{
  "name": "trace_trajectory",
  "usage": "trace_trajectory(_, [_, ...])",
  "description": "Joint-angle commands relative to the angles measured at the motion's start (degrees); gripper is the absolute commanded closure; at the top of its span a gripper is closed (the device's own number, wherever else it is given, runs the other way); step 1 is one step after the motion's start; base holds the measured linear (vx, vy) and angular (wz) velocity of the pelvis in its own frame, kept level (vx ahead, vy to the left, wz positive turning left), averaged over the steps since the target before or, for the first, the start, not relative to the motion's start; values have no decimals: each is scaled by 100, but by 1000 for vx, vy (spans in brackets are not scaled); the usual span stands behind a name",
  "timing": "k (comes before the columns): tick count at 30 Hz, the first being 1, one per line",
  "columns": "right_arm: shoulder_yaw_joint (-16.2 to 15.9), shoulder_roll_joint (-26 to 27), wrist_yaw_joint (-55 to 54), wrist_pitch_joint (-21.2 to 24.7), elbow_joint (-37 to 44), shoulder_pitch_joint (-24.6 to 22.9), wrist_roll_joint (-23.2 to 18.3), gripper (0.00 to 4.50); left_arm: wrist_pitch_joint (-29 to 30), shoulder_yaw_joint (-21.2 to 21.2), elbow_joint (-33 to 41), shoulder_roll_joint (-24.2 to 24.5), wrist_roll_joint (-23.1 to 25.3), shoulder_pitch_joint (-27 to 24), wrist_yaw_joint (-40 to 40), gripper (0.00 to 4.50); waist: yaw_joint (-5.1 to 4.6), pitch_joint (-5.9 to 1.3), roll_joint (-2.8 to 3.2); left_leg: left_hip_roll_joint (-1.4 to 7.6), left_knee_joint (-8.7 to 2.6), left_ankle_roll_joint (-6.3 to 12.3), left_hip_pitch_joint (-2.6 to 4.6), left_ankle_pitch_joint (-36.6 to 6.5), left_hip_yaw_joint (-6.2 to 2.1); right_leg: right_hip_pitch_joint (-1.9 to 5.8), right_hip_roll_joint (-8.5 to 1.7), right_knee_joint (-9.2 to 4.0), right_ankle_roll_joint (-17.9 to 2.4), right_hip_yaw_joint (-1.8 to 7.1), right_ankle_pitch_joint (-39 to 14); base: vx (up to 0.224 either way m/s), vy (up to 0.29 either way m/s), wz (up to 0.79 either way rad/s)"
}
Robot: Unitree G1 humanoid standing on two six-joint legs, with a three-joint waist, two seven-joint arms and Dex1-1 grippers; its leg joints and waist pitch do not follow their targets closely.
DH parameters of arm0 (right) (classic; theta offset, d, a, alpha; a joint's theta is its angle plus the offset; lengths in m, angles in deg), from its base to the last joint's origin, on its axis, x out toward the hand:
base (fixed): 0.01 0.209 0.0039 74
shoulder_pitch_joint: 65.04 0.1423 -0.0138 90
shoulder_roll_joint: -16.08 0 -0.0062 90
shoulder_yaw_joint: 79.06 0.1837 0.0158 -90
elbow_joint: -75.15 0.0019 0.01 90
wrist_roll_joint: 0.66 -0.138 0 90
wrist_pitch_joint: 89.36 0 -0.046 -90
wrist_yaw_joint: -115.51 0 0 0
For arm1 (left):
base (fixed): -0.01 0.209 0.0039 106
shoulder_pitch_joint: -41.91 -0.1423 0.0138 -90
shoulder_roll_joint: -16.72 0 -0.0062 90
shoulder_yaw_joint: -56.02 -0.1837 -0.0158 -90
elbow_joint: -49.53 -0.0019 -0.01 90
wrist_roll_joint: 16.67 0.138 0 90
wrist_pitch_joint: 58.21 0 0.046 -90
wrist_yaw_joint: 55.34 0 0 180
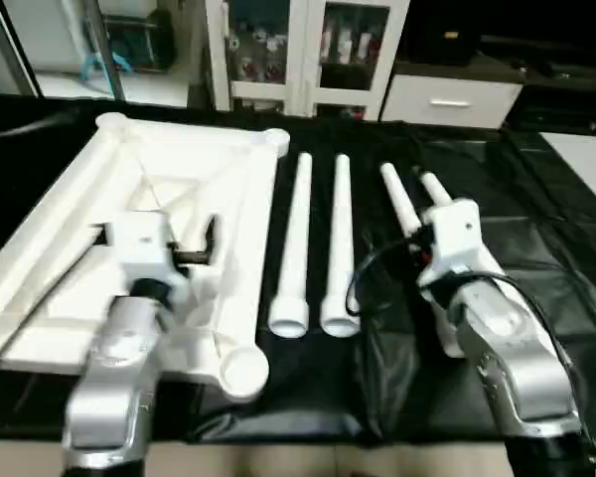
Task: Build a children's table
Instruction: Move to table
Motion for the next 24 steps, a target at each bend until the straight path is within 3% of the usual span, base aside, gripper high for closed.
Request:
trace_trajectory(1, [76,13,29,53,44,26,19,0,-54,19,20,23,-8,25,21,5,10,-196,32,178,-444,734,-155,987,78,427,-315,-498,-1017,184,-786,-116,-1,0])
trace_trajectory(2, [83,19,22,52,43,20,22,0,-58,19,18,28,-5,27,27,5,54,-178,-2,120,-386,997,-179,696,134,470,-443,-666,-1222,316,-1445,-105,9,5])
trace_trajectory(3, [96,29,-1,54,42,4,26,0,-67,10,15,45,-3,28,45,5,141,-178,-10,125,-229,1167,-211,510,136,554,-718,-861,-1464,541,-2080,-152,31,11])
trace_trajectory(4, [98,31,-17,56,41,-4,24,0,-76,6,14,56,0,25,60,5,201,-185,-43,134,-74,1206,-250,402,118,611,-912,-983,-1573,711,-2348,-95,29,10])
trace_trajectory(5, [107,41,-43,60,48,-20,22,0,-75,4,8,64,0,29,72,5,325,-162,64,282,134,1044,-306,186,-16,639,-1271,-1149,-1816,928,-2636,-100,81,15])
trace_trajectory(6, [112,42,-76,60,58,-39,15,0,-78,-2,1,71,9,38,80,5,321,-135,48,311,171,946,-323,76,-44,621,-1300,-1204,-1865,948,-2726,-102,146,16])
trace_trajectory(7, [118,44,-105,61,70,-56,12,0,-75,-7,-5,70,12,46,82,5,350,-114,109,386,53,871,-298,-3,-92,566,-1170,-1171,-1902,841,-2648,-102,146,16])
trace_trajectory(8, [123,50,-127,65,79,-66,10,0,-73,-15,-16,78,17,60,85,5,230,-100,208,361,-416,1141,-133,-80,22,379,-585,-932,-1721,394,-2246,-97,186,15])
trace_trajectory(9, [128,55,-137,66,91,-76,10,0,-76,-24,-27,84,20,72,85,5,109,-123,276,297,-627,1435,7,-143,89,221,-195,-683,-1528,79,-1963,-74,224,21])
trace_trajectory(10, [129,62,-143,67,92,-76,14,0,-79,-25,-42,91,18,85,87,5,-66,-132,452,277,-957,1960,141,-202,99,-93,272,32,-1035,-474,-1305,-74,224,21])
trace_trajectory(11, [129,67,-146,67,92,-75,16,0,-82,-26,-53,96,18,94,89,5,-128,-154,377,412,-1031,2357,119,-92,39,-132,221,409,-592,-664,-795,-60,207,20])
trace_trajectory(12, [135,75,-153,63,96,-79,17,0,-87,-31,-70,100,21,106,93,5,-85,-133,440,458,-1038,2512,102,69,21,-186,141,455,-443,-711,-725,-35,83,6])
trace_trajectory(13, [140,80,-159,60,98,-82,18,0,-90,-35,-82,103,23,115,96,5,-113,-104,355,486,-1008,2622,92,233,56,-187,23,378,-251,-745,-578,-67,164,9])
trace_trajectory(14, [154,93,-175,53,101,-86,18,0,-93,-39,-98,104,25,129,100,5,-98,-129,314,456,-992,2506,103,193,62,-125,-51,299,-225,-712,-520,-66,156,-5])
trace_trajectory(15, [168,105,-191,45,98,-87,17,0,-103,-46,-121,109,30,148,107,5,2,-237,67,319,-755,1743,-64,-221,202,167,-667,-230,-128,-234,-654,-66,156,-5])
trace_trajectory(16, [174,107,-198,42,97,-87,19,0,-101,-48,-128,108,43,159,95,5,364,-303,-35,86,657,880,-509,-512,-9,439,-1998,-996,-335,854,-1959,-67,149,1])
trace_trajectory(17, [178,109,-205,39,95,-88,22,0,-100,-49,-134,107,53,168,84,5,281,-335,-31,66,834,504,-743,-350,-266,569,-1951,-899,-574,898,-1839,-51,172,-7])
trace_trajectory(18, [196,113,-213,34,96,-90,23,0,-103,-56,-148,112,112,201,38,5,245,-237,38,151,808,-82,-802,-196,-371,614,-1627,-843,-1242,484,-1547,-51,172,-7])
trace_trajectory(19, [196,113,-213,34,96,-90,23,0,-103,-56,-148,112,112,201,38,5,236,-163,65,176,394,-217,-570,58,-272,465,-1064,-819,-1781,17,-1277,-53,201,-21])
trace_trajectory(20, [209,115,-218,32,89,-85,27,0,-154,-128,-159,183,273,233,9,5,167,-179,306,276,-375,-170,-397,474,-196,343,-342,-576,-1634,-383,-1359,-66,234,1])
trace_trajectory(21, [214,117,-220,30,84,-82,30,0,-158,-154,-164,200,311,244,4,5,-18,-78,263,365,-628,81,-525,81,-172,205,132,-399,-1250,-466,-1466,-91,320,28])
trace_trajectory(22, [226,119,-223,24,73,-78,37,0,-155,-188,-174,202,358,260,-19,5,5,-376,568,823,-618,-535,-92,-38,-424,82,50,-109,-871,-318,-301,-55,217,32])
trace_trajectory(23, [228,115,-226,21,71,-78,39,0,-144,-200,-171,191,354,255,-30,5,-110,-276,636,1055,-848,-1104,-202,-6,-588,93,108,89,-700,-343,97,-57,185,29])
trace_trajectory(24, [228,115,-226,21,71,-78,39,0,-144,-200,-171,191,354,255,-30,5,-108,-272,667,1217,-929,-1163,-186,72,-689,18,98,205,-569,-385,-73,-56,155,11])
